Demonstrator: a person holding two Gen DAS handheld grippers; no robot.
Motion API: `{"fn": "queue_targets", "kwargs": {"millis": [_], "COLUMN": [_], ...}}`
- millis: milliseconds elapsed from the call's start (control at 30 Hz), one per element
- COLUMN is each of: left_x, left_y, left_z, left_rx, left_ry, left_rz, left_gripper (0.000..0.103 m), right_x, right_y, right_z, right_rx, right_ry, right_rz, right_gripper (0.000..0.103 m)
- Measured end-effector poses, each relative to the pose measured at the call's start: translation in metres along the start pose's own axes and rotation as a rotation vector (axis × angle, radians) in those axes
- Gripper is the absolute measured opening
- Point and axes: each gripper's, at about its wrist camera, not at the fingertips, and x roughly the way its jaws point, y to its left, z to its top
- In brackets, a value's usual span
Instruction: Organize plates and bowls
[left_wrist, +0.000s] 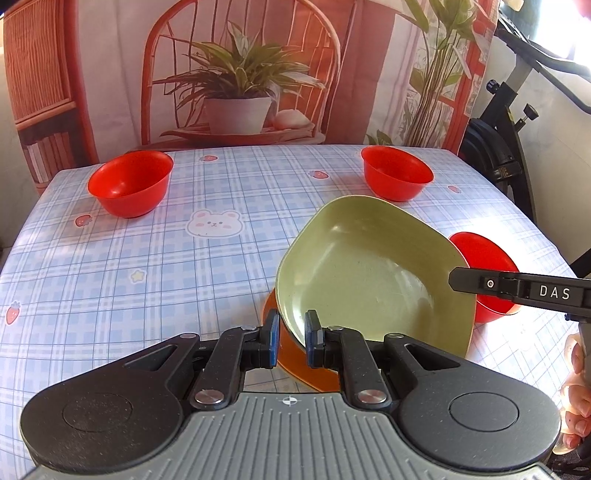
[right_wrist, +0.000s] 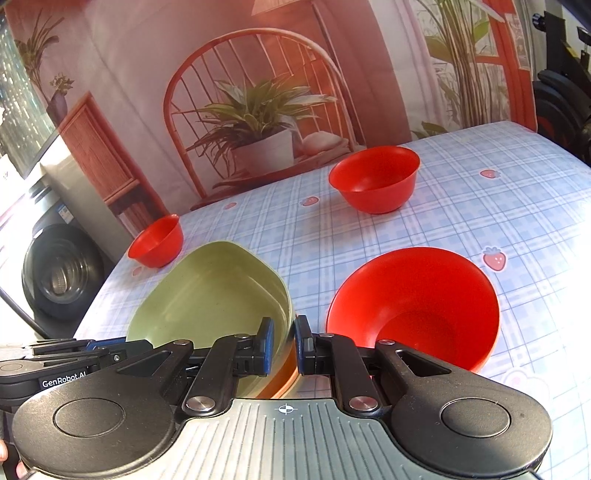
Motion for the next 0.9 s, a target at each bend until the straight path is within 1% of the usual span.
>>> {"fn": "queue_targets", "kwargs": {"millis": [300, 900], "left_x": [0.004, 0.01], "left_y": [0.001, 0.003], "left_z": [-0.006, -0.007], "left_rx": [0.004, 0.004], "left_ry": [0.005, 0.008], "left_rz": [0.027, 0.04], "left_gripper": [0.015, 0.015], "right_x": [0.004, 0.012], "right_y": [0.001, -0.003], "right_z": [-0.007, -0.01], "right_rx": [-0.013, -0.014], "right_ry": [-0.013, -0.014], "right_rz": [-0.005, -0.003], "right_gripper": [0.012, 0.013]}}
